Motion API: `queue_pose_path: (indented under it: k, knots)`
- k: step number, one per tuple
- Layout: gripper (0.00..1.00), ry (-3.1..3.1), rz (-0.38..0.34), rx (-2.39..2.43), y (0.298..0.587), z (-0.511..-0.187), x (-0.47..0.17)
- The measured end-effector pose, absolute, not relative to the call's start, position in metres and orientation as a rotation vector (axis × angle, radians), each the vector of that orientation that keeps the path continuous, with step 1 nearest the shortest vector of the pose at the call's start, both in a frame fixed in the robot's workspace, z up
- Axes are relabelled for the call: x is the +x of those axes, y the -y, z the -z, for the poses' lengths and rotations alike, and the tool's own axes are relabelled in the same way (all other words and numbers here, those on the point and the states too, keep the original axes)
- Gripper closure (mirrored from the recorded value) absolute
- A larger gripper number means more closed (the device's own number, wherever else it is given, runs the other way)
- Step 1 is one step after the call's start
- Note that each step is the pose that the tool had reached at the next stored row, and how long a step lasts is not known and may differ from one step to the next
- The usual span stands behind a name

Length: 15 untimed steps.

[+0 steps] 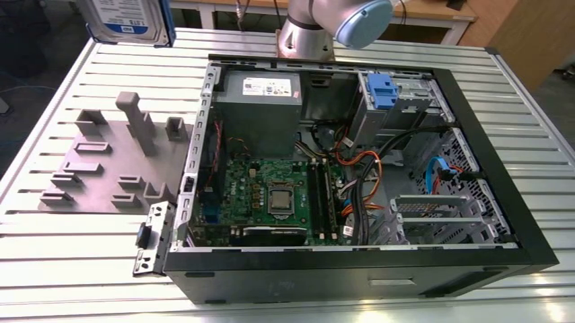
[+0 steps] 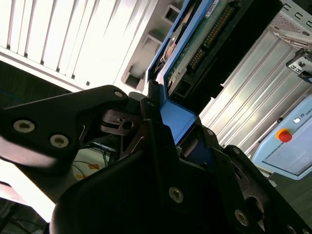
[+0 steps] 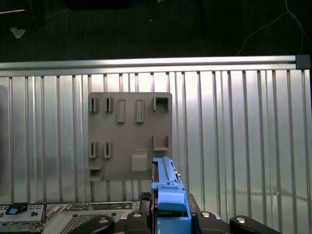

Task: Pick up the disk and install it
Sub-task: 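Pick up the disk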

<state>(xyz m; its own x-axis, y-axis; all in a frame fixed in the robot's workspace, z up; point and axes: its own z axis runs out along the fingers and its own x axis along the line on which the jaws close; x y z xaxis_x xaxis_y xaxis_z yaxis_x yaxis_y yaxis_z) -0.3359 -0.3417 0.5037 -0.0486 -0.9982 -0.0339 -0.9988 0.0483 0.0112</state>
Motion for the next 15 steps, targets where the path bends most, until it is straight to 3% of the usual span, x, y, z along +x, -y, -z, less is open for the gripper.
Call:
queue_pose_path:
  k: [15]
  knots:
    - [0.63,-2.262,-0.049,-2.155,0.342,-0.504,-0.325]
